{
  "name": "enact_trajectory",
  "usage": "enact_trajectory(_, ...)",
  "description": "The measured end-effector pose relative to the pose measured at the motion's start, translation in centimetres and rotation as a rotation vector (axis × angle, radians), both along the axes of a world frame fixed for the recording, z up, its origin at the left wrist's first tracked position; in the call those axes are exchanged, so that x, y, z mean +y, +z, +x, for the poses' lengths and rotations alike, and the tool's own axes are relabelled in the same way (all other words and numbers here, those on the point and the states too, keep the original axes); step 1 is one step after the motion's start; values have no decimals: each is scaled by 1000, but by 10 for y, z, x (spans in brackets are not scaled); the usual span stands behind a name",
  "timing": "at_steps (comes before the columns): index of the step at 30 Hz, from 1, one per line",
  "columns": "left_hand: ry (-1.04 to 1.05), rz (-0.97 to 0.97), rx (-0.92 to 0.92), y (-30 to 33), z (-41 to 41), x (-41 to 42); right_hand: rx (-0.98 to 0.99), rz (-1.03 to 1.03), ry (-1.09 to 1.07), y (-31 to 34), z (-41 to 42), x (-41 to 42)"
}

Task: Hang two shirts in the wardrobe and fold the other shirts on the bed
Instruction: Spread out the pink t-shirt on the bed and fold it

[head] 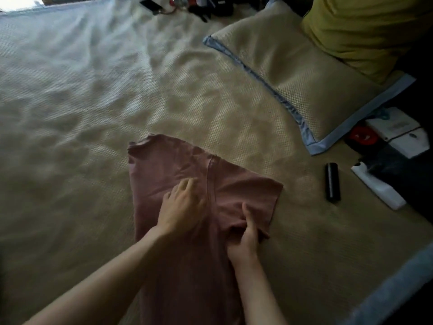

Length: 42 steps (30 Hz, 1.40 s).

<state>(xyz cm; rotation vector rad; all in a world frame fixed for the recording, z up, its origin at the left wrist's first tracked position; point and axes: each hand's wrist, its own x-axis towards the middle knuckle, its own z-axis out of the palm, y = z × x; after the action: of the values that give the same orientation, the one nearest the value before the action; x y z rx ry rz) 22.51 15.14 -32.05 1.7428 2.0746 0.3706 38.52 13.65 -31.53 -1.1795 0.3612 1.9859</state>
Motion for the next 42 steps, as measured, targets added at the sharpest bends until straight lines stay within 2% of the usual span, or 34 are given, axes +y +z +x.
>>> enact_trajectory(3,-96,-79,168,-40,21,49,-198,-81,-307,-1,-14,26)
enact_trajectory(6,-66,-29,277,-87,29,46,-576,-83,-454,-20,-9,37)
enact_trajectory(7,-61,-18,299,-90,31,48,-710,-49,-482,-24,-7,37)
enact_trajectory(9,-77,-45,279,-86,32,50,-981,148,-490,-18,-9,33)
enact_trajectory(11,-129,-103,206,-74,24,54,-1156,563,-293,-6,-18,26)
enact_trajectory(13,-147,-94,84,-50,3,56,-1139,1062,78,4,-27,18)
enact_trajectory(15,52,90,-16,-24,-34,46,-1146,1448,589,4,-35,13)
enact_trajectory(16,239,191,-84,-11,-57,40,-1198,1586,909,3,-36,13)
enact_trajectory(17,425,242,-138,-5,-85,33,-1235,1628,1224,-1,-36,13)
enact_trajectory(18,581,240,-180,-4,-110,25,-1208,1581,1483,-5,-33,14)
enact_trajectory(19,699,186,-211,-7,-132,16,-1140,1477,1620,-1,-30,15)
enact_trajectory(20,772,111,-276,-13,-148,8,-1115,1392,1612,2,-25,17)
enact_trajectory(22,812,7,-529,-24,-159,0,-1247,1275,1296,0,-18,25)
enact_trajectory(24,782,-29,-773,-33,-156,6,-1316,989,1010,-9,-25,46)
enact_trajectory(26,755,-31,-1058,-38,-147,24,-1057,677,912,-21,-42,70)
enact_trajectory(29,744,-50,-1311,-31,-134,49,-839,496,914,-26,-65,96)
enact_trajectory(32,695,41,-1398,-10,-146,70,-738,465,827,-22,-80,120)
enact_trajectory(36,599,124,-1325,57,-181,83,-652,584,702,26,-100,166)
enact_trajectory(39,469,111,-1234,121,-186,66,-692,756,754,81,-99,178)
enact_trajectory(42,291,100,-1111,146,-179,19,-714,991,880,118,-75,154)
